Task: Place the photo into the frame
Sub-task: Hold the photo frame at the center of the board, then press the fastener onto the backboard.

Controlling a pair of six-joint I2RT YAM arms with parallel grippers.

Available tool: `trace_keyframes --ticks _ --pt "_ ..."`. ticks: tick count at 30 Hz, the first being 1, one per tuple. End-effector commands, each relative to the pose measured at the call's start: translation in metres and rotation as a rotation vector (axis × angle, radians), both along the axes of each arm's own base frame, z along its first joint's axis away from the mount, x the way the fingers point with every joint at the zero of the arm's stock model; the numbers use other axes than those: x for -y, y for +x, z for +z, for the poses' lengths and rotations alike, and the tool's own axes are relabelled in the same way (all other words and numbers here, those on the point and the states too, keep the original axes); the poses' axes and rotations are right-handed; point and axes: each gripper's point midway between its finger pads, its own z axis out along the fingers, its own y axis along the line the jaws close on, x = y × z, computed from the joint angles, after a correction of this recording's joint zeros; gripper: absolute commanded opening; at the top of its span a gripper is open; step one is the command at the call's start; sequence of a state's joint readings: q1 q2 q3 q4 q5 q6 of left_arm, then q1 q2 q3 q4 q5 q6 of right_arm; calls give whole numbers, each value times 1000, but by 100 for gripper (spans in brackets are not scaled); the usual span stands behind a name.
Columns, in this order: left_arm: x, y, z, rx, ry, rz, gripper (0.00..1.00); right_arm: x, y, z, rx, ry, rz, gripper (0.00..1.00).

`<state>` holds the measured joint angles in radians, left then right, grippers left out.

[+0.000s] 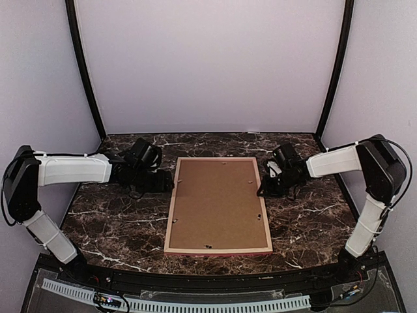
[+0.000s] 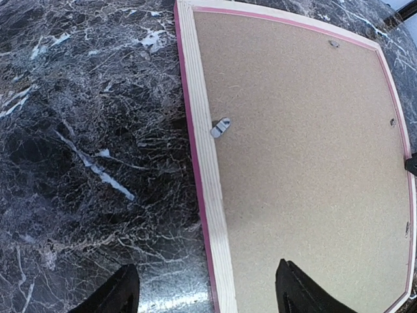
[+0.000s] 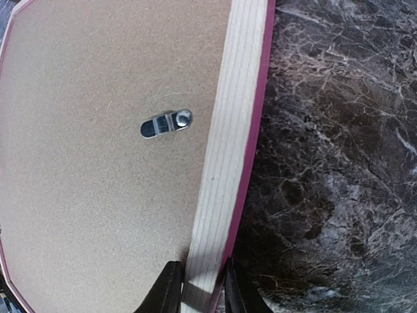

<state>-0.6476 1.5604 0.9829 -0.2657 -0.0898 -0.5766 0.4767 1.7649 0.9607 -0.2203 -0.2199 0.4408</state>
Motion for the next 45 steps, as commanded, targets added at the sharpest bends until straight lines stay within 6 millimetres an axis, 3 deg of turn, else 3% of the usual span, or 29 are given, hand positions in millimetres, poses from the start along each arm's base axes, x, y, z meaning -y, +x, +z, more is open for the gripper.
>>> trace_keyframes --ticks 1,18,28,34,45 --pt "1 12 1 6 43 -32 74 6 -1 -3 13 -26 0 23" --pt "1 70 -34 -71 133 -66 74 12 -10 -6 7 -47 27 18" --pt "1 86 -52 -93 177 -68 74 11 -15 -8 0 -26 28 18" --pt "0 80 -63 -127 178 -72 74 12 -15 -7 2 -24 24 18" --pt "1 50 -79 -198 93 -80 72 9 -13 -5 6 -16 25 18"
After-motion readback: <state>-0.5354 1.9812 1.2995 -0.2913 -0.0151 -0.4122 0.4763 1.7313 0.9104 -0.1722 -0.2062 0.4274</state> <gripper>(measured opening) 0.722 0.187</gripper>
